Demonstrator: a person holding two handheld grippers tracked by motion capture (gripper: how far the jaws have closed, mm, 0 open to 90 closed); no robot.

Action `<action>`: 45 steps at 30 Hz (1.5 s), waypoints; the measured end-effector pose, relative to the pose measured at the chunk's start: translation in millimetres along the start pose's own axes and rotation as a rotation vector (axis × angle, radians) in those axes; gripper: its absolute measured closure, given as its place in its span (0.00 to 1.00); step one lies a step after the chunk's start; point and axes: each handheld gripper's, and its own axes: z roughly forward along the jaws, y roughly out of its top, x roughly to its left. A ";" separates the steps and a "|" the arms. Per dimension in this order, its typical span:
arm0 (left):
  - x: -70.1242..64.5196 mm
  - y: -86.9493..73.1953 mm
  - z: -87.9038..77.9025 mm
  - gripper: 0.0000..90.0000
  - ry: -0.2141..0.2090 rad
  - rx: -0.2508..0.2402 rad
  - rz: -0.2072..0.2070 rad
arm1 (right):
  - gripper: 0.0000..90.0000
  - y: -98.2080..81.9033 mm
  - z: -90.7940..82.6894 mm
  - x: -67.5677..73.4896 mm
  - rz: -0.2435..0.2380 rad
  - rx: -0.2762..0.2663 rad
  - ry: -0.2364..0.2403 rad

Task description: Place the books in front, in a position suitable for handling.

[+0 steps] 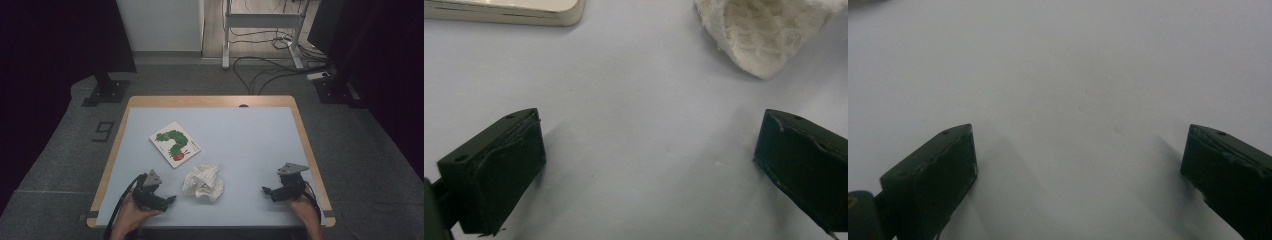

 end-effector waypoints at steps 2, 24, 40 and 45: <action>0.3 -0.3 -0.7 0.00 0.006 0.001 0.004 | 0.01 0.0 0.0 0.3 0.001 -0.001 -0.001; 10.2 -3.4 -2.9 0.00 0.082 -0.003 -0.081 | 0.01 0.7 -0.4 -0.4 -0.003 0.005 0.006; 10.2 -3.4 -2.9 0.00 0.082 -0.004 -0.080 | 0.02 14.6 -25.3 -1.3 -0.008 -0.037 -0.001; 10.2 -3.4 -2.9 0.00 0.082 -0.004 -0.081 | 0.01 23.4 -36.5 -2.3 0.012 -0.048 0.020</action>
